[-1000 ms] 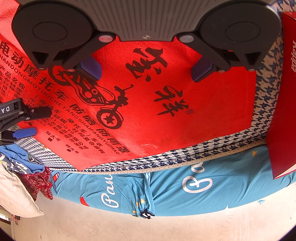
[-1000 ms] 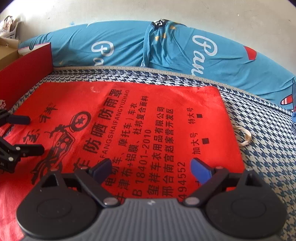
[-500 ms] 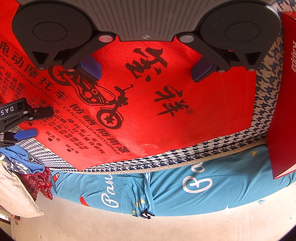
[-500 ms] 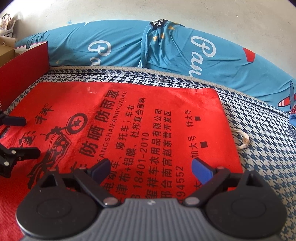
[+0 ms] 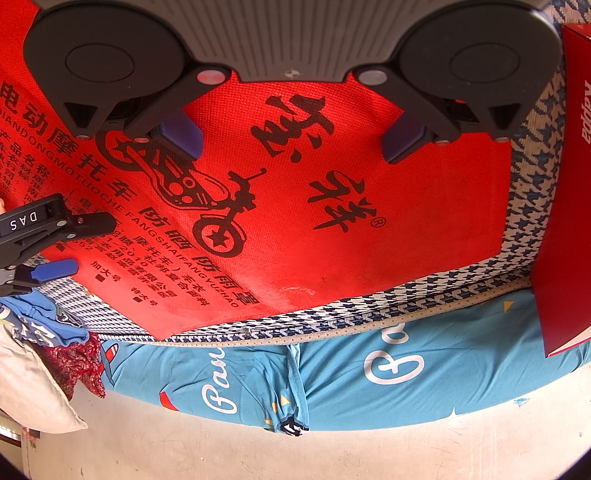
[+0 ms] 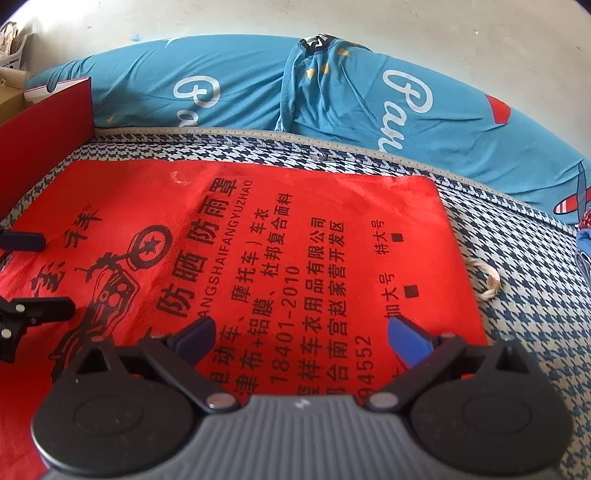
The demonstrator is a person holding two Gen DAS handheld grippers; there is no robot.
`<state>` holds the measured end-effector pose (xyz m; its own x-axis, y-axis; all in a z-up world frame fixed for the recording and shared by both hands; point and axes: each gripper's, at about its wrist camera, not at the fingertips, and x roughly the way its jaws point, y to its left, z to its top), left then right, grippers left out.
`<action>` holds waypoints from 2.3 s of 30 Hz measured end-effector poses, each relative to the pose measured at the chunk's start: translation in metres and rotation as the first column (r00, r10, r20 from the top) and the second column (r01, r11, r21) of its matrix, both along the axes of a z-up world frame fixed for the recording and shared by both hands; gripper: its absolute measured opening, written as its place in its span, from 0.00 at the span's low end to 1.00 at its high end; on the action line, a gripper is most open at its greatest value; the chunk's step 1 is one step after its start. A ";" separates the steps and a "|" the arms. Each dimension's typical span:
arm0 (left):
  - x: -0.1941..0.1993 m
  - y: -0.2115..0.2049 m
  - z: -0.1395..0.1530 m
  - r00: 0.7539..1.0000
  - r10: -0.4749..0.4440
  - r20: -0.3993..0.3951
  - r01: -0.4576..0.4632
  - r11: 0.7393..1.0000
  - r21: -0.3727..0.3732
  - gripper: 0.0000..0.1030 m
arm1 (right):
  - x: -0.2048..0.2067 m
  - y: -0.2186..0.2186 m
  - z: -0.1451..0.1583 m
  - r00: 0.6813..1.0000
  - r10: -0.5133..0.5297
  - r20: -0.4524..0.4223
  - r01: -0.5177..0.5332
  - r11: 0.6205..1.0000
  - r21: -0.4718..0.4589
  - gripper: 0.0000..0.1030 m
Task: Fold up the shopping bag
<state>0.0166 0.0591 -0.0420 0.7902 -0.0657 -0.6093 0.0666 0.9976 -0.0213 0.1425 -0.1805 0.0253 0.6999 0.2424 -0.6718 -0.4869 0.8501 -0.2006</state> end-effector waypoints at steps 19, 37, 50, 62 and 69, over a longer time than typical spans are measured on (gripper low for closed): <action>0.000 0.000 0.000 1.000 0.000 0.000 0.000 1.000 0.000 1.00 | 0.002 -0.008 0.006 0.999 -0.031 0.008 0.031 0.999 0.009 0.99; 0.000 0.000 0.001 1.000 0.000 0.000 0.000 1.000 0.000 1.00 | -0.004 -0.016 0.020 0.999 -0.033 0.023 0.032 0.999 0.043 0.99; 0.000 -0.001 0.001 1.000 0.001 0.000 -0.001 1.000 0.001 1.00 | -0.016 -0.020 0.040 0.998 -0.064 0.009 0.062 0.988 0.142 0.99; 0.001 -0.002 0.002 1.000 0.007 0.001 -0.007 1.000 0.004 1.00 | -0.026 -0.026 0.053 0.989 -0.144 -0.033 0.148 0.959 0.243 0.99; 0.006 -0.014 0.014 0.987 0.108 -0.120 -0.109 0.994 -0.004 1.00 | -0.033 -0.032 0.056 0.985 -0.163 -0.064 0.174 0.939 0.295 1.00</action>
<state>0.0226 0.0448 -0.0283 0.7149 0.0096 -0.6991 -0.0454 0.9984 -0.0326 0.1091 -0.2121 0.0809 0.7237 0.3165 -0.6133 -0.3334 0.9384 0.0908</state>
